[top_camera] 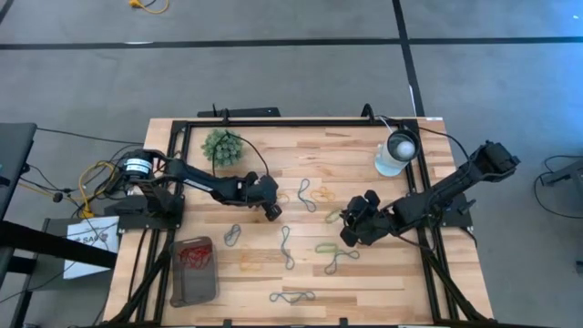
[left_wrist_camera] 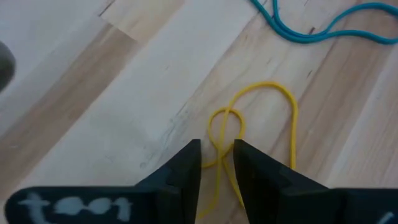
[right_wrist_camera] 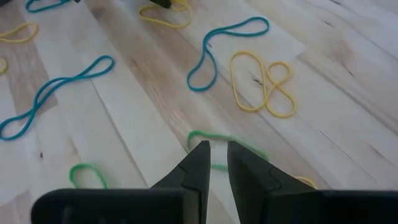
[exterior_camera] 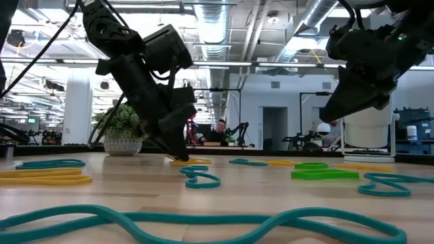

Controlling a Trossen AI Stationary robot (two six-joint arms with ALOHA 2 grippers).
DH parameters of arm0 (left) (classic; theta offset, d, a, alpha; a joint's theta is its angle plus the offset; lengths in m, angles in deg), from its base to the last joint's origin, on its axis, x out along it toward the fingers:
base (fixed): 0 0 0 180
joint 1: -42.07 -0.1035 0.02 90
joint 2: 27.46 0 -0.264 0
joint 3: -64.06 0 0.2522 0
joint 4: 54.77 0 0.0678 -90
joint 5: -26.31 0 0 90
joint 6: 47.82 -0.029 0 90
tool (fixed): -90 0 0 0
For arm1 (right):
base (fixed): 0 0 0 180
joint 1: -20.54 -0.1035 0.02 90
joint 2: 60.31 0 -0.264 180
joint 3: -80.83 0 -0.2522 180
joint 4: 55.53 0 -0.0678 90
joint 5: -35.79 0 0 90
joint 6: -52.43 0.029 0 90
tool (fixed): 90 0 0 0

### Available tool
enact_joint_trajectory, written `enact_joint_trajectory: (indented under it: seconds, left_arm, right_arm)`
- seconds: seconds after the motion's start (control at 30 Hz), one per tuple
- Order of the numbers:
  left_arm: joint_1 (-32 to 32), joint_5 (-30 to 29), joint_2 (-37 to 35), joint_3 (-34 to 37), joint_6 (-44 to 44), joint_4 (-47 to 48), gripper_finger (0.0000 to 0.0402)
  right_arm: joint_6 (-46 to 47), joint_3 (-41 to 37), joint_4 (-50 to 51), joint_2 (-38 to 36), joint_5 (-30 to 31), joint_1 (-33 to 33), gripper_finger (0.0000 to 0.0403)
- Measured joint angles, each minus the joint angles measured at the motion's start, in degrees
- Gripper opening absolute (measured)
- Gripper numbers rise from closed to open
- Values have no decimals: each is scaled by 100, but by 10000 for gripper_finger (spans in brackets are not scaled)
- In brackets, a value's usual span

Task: Pick and place items into bin
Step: Put the yellow rubber band into the black bin

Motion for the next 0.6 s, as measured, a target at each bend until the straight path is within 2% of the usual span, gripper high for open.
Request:
enact_joint_trajectory:
  seconds: [0.1, 0.23, 0.3, 0.47, 0.6]
  left_arm:
    - [7, 8, -67, 0, -2, 137, 67]
    - [86, 137, -320, 23, -91, 504, 12]
    - [151, 353, -557, 39, -47, 677, 7]
    - [469, 442, -1571, 28, -1, 1079, 2]
    - [940, 442, -2720, 20, 232, 1696, 1]
  right_arm:
    - [0, 0, -17, 0, -2, 0, 51]
    - [0, 0, -19, 0, -2, 0, 51]
    - [2, 0, -17, -2, -2, -7, 51]
    - [4, 0, -51, -2, -4, -9, 51]
    - [9, 0, -136, -4, -4, -9, 51]
